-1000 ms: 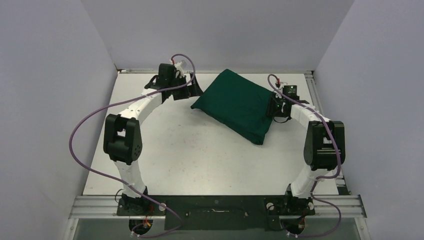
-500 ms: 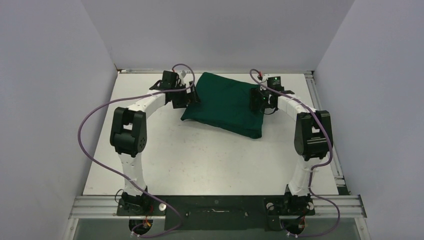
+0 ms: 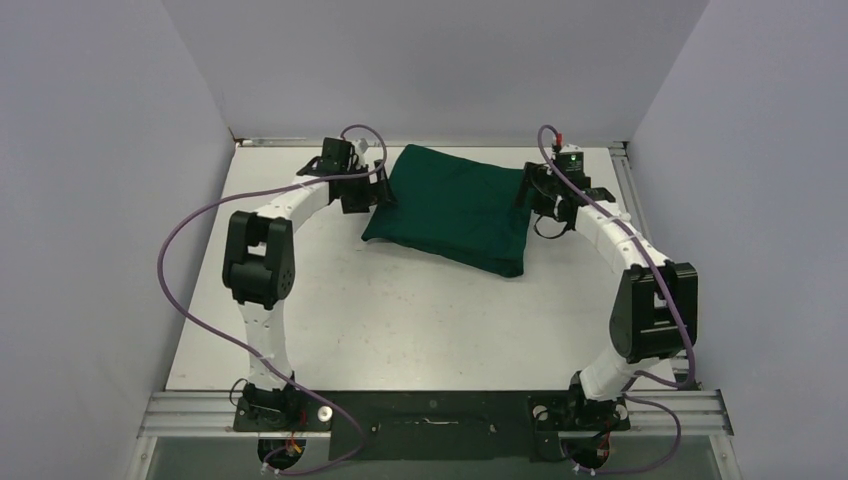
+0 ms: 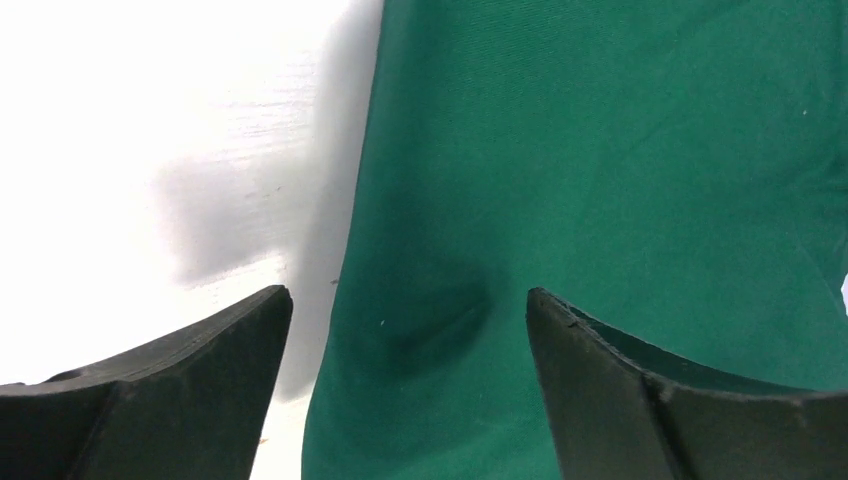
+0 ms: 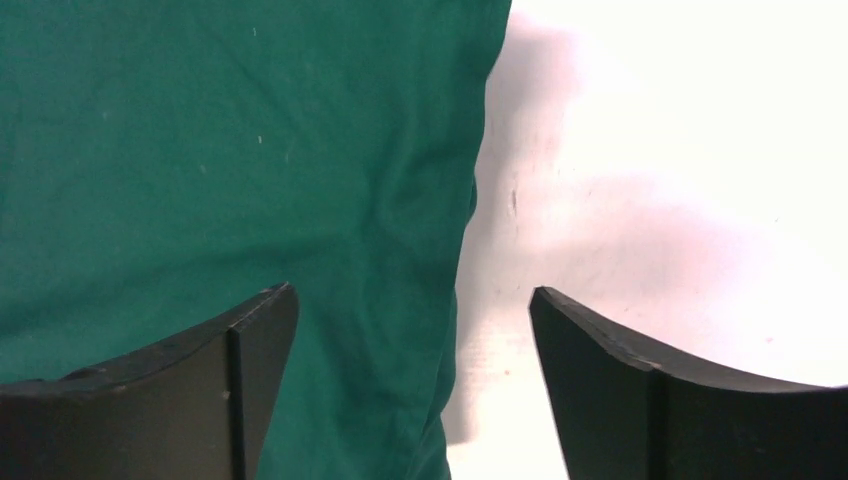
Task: Open and lay out the surgical kit
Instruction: Move the surgical kit at the center of the board.
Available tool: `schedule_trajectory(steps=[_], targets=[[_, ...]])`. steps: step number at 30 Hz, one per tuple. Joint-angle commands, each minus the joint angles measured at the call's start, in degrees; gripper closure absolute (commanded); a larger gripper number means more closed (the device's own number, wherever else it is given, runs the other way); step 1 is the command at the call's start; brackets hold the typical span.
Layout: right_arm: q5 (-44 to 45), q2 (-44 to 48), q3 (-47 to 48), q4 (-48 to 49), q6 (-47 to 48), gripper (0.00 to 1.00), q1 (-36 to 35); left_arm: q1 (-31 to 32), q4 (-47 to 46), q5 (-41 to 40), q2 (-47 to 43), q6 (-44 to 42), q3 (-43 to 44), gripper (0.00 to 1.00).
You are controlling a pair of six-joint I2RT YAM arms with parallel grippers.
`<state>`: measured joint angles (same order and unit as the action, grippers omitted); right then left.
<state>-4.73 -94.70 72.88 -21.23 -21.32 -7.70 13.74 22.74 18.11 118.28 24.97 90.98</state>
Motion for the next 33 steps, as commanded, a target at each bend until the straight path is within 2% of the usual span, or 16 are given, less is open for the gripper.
schedule_trajectory(steps=[1,3,10,12,17,20,24,28,33], targets=[[-3.14,1.06,-4.46,1.12,-3.70,0.23,-0.71,-0.24,-2.84,3.99,3.00,0.96,4.25,0.21],[-3.81,0.60,-5.50,1.94,-3.80,0.30,-0.82,-0.27,-3.61,3.78,3.63,1.81,4.54,0.26],[-0.42,-3.24,-6.44,1.51,-5.61,0.41,-0.82,-0.28,-3.47,2.95,4.89,1.53,4.54,0.42],[-1.74,-4.50,-6.73,2.59,-5.23,0.46,-0.82,-0.25,-3.42,3.58,4.92,1.47,4.11,0.48],[-7.13,-7.30,-5.30,4.75,-4.77,0.70,-1.49,-0.65,-2.57,2.08,3.58,4.80,1.67,0.58],[-7.67,-7.66,-2.77,6.06,-5.37,0.79,-3.59,-1.11,-4.72,3.79,1.83,7.93,-2.26,0.59],[-8.35,-10.41,-0.54,9.58,-6.04,0.85,-5.95,-2.03,-7.81,5.56,-0.35,10.68,-6.12,0.59],[-7.94,-14.17,2.01,12.98,-5.49,0.86,-7.90,-3.82,-11.60,7.97,-2.29,13.49,-8.79,0.60],[-7.78,-16.92,2.77,19.09,-5.86,0.85,-8.41,-5.03,-14.48,11.77,-0.85,15.05,-7.56,0.60]])
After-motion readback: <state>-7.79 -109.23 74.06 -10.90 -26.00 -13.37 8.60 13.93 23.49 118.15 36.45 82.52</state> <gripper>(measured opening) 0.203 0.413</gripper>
